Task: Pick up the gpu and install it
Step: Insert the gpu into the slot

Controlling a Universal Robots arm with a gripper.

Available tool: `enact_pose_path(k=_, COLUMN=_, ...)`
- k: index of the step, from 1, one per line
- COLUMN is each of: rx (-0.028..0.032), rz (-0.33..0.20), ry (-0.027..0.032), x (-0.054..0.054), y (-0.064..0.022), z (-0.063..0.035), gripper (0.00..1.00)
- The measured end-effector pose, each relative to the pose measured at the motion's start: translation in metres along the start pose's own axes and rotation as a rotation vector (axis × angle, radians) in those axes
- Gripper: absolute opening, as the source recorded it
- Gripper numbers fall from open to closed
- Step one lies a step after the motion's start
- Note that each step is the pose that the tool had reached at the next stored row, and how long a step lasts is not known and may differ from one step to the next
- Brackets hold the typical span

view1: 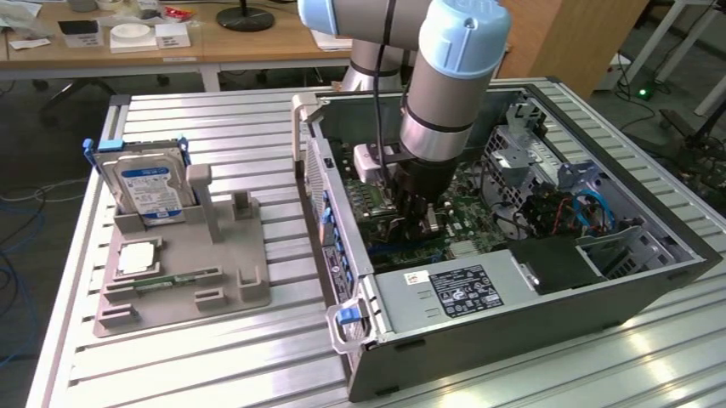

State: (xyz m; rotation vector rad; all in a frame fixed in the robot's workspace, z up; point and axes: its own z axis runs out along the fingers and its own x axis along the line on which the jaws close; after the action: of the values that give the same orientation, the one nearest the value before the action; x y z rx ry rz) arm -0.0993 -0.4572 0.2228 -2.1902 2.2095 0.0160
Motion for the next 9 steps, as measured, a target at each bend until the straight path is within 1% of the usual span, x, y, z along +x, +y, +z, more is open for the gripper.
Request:
enact_pose_path(k=3, rx=0.0004, rz=0.0, ry=-0.0006, x=-0.0001, y=0.0, z=-0.0014, gripper=0.27)
enact_pose_path(k=6, rx=0.0, rz=0.0, ry=-0.0011, x=-0.0004, y=-0.0001, z=-0.0048, gripper=0.27)
enact_pose_path(k=9, rx=0.0002, rz=0.0, ry=-0.0003, x=-0.0002, y=-0.0001, z=-0.0062, gripper=0.27)
